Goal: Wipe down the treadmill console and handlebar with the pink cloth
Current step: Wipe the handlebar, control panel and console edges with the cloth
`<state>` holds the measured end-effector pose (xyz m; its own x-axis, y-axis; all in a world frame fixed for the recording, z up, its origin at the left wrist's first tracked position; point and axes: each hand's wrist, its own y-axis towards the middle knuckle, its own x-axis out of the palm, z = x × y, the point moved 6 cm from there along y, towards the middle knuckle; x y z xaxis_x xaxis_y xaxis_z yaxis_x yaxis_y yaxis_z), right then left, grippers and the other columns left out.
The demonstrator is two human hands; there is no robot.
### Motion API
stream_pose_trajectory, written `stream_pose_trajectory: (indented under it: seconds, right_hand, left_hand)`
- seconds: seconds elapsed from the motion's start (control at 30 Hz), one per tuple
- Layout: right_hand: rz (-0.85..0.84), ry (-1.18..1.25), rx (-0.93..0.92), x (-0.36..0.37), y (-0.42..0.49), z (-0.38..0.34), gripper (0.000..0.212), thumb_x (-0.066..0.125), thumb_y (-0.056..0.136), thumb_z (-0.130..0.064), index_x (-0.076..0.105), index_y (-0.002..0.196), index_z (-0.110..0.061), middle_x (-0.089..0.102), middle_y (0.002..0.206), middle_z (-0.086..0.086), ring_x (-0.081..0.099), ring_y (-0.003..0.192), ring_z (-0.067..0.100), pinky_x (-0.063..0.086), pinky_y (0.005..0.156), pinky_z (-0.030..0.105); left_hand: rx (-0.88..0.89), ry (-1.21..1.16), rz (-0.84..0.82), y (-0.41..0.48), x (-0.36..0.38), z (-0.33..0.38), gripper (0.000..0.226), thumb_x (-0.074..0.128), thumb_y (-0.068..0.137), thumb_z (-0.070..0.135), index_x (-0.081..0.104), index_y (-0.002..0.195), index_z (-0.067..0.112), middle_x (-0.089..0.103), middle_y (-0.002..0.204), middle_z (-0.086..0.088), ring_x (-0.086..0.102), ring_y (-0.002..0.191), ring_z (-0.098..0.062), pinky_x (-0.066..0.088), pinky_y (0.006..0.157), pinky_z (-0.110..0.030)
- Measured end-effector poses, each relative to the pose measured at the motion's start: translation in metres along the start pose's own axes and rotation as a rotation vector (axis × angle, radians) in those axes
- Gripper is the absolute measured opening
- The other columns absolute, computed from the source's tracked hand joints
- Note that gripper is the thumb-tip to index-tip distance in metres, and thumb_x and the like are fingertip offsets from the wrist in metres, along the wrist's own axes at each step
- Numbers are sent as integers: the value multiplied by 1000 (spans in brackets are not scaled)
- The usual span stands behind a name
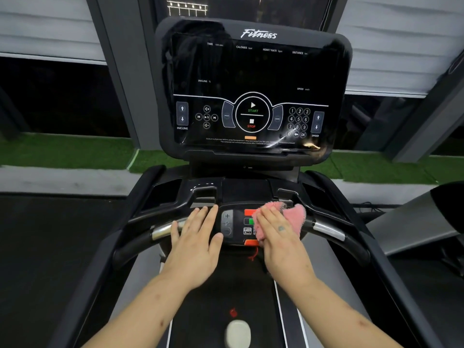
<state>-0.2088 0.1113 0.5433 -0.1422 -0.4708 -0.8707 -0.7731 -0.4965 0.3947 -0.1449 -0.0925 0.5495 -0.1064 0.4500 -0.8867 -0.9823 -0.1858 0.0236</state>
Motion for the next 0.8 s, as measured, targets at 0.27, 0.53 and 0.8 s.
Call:
stream_pose_trajectory:
  seconds: [0.27,0.53,0.8]
  right_hand:
    - [-21,-32,-170,16,22,-65,57,44,94,-16,46,152,-17,41,160,2,29,152,16,26,124,41]
    - [0,-74,-237,2,19,-45,56,47,92,-12,50,148,-13,46,156,4,36,148,16,29,123,41]
    - [-37,-133,-196,8,21,-51,58,48,96,-15,42,153,-15,38,161,4,26,153,18,30,122,45]
  left_hand:
    - [8,0,-9,0,0,-1,62,21,105,49,-4,161,42,2,171,13,-12,154,-5,-10,125,-50]
    - [11,-6,-13,-2,-3,0,62,22,105,49,-4,161,42,3,171,13,-11,154,-4,-9,125,-50]
    - [2,-2,-4,-2,-5,1,62,26,107,49,-3,161,42,4,171,12,-10,155,-5,-8,126,-51]
